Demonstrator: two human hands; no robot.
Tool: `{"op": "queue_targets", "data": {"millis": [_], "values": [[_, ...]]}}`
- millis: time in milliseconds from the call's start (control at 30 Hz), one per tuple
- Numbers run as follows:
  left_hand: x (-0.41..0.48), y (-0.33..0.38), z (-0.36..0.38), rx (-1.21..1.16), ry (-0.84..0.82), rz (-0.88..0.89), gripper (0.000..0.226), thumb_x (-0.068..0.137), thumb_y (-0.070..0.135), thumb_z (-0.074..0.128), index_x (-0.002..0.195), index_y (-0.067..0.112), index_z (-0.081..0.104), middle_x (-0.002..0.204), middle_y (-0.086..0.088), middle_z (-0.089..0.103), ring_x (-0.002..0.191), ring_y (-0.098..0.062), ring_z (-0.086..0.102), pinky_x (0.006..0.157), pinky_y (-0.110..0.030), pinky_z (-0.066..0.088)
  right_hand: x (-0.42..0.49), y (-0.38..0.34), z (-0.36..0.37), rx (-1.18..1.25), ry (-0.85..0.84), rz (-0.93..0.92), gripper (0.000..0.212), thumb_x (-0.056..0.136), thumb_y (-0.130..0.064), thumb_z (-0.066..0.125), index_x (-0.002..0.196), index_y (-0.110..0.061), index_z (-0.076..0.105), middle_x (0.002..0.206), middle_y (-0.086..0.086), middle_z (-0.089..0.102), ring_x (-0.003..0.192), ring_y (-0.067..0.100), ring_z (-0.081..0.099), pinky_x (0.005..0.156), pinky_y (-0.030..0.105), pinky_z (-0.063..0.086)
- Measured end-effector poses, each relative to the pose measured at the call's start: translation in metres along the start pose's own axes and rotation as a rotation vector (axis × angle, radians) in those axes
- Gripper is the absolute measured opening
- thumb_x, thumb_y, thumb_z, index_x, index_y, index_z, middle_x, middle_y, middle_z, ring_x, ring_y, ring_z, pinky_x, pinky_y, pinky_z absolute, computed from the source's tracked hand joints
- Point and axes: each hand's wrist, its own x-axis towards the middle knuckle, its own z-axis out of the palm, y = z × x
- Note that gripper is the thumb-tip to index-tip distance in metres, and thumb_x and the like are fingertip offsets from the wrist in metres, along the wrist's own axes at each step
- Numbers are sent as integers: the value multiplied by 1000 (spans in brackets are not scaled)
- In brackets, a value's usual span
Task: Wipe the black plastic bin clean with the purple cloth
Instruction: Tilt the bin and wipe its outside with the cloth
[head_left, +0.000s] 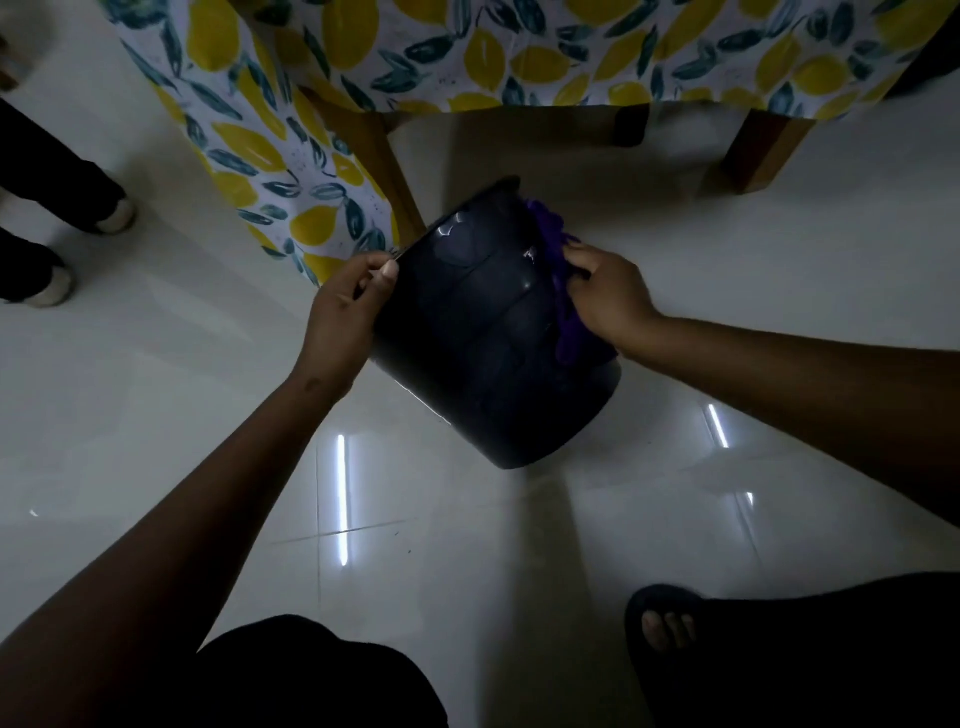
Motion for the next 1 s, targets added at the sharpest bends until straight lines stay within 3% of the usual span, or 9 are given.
{"op": "queue_targets", "data": {"millis": [100, 233, 333, 400, 500, 600, 733, 867, 1000], "values": [[6, -3, -1, 29, -34, -10, 23, 101, 32, 47, 80, 37, 53, 72, 21, 54, 71, 7, 45, 67, -17, 37, -11, 2, 2, -97, 12, -83, 47, 87, -2, 44, 130, -19, 54, 145, 3, 45, 133, 17, 40, 109, 18, 25], [11, -7, -1, 144, -1, -30, 32, 99, 41, 48, 76, 20, 48, 68, 7, 47, 62, 1, 43, 61, -24, 35, -41, -7, 17, -211, 20, -338, 50, 87, -2, 45, 132, -23, 50, 147, 3, 40, 128, 29, 46, 106, 34, 38], [13, -9, 0, 150, 29, -9, 28, 97, 42, 53, 73, 28, 53, 66, 9, 52, 63, 3, 47, 59, -15, 36, -54, -15, 25, -309, -9, -428, 54, 88, -3, 44, 135, -30, 46, 150, -4, 36, 127, 33, 43, 104, 37, 42], [14, -9, -1, 123, 46, -1, 23, 97, 36, 56, 74, 30, 56, 68, 12, 56, 65, 7, 50, 60, -10, 37, -46, -18, 24, -290, -38, -417, 54, 89, -3, 44, 135, -31, 46, 150, -5, 36, 129, 31, 42, 107, 35, 38], [13, -12, -2, 118, 49, 8, 21, 97, 33, 57, 85, 17, 63, 74, 11, 60, 70, 5, 53, 64, -14, 40, -14, -14, 19, -169, -52, -254, 53, 87, -1, 43, 133, -26, 50, 147, 2, 40, 134, 20, 40, 111, 23, 27], [12, -11, -1, 98, 47, 5, 18, 96, 32, 58, 89, 16, 63, 77, 10, 62, 73, 5, 55, 67, -14, 42, 6, -11, 8, -143, -74, -79, 44, 85, -3, 43, 122, -20, 61, 139, 4, 51, 127, 23, 48, 108, 28, 36], [11, -19, 0, 81, 78, -41, 19, 95, 36, 59, 91, 18, 65, 84, 8, 66, 82, -3, 59, 75, -22, 47, -20, -18, 14, -223, -38, -233, 41, 83, -2, 44, 116, -16, 65, 138, 7, 52, 121, 30, 52, 100, 38, 44], [11, -25, 0, 71, 101, -85, 23, 95, 37, 58, 93, 16, 67, 86, 7, 67, 84, -5, 59, 76, -24, 47, -37, -24, 30, -280, -107, -351, 54, 87, 1, 43, 135, -24, 47, 151, 1, 32, 135, 28, 37, 112, 32, 29], [14, -21, 2, 94, 84, -53, 29, 96, 38, 57, 91, 10, 65, 85, -2, 66, 80, -7, 57, 73, -27, 45, -15, -27, 23, -223, -144, -284, 57, 88, 2, 41, 137, -26, 43, 152, 2, 31, 138, 20, 32, 115, 27, 23]]}}
